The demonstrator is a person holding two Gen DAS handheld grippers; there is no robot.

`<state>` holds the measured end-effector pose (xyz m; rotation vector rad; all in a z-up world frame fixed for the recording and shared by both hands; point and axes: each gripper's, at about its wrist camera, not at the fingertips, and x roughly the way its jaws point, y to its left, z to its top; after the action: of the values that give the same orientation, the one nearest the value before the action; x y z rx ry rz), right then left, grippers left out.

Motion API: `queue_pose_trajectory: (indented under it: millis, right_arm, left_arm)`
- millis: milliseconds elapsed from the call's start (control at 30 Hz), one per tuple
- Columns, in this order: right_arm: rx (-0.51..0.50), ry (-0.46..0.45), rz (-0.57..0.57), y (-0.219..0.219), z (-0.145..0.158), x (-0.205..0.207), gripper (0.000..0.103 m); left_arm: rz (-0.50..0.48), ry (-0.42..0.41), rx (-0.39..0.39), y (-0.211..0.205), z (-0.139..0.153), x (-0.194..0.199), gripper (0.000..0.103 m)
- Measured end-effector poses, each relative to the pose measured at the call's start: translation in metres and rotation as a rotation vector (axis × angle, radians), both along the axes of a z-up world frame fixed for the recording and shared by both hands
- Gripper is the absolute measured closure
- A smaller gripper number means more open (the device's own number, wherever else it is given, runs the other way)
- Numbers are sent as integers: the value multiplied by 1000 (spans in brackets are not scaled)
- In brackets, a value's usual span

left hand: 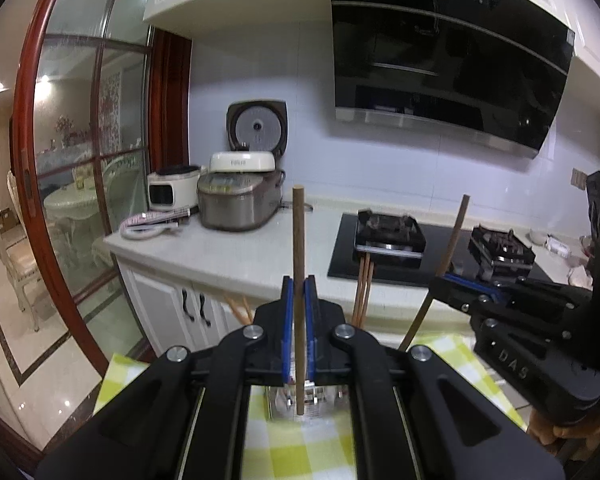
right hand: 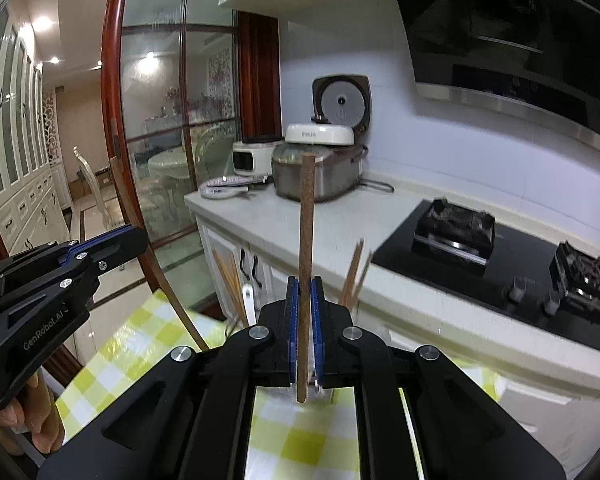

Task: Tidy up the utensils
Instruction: 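Lift the chopstick in the left tool over the rack while the right tool carries its own, then lower both chopsticks into the wire rack and open both tools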

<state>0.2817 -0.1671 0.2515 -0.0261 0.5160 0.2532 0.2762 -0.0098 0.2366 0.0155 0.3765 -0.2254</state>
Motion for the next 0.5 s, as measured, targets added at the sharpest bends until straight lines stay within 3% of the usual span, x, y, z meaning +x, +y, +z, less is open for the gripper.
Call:
queue_pose_trajectory:
  millis: [267,500]
  right_arm:
    - [11,-39,-7,8,16,30,95]
    - [10,-27,-34,8,-5,57,95]
  left_arm:
    - [4,-49,-16,-9,19,26,97]
    - [10,-27,-34,-15,-2,54,97]
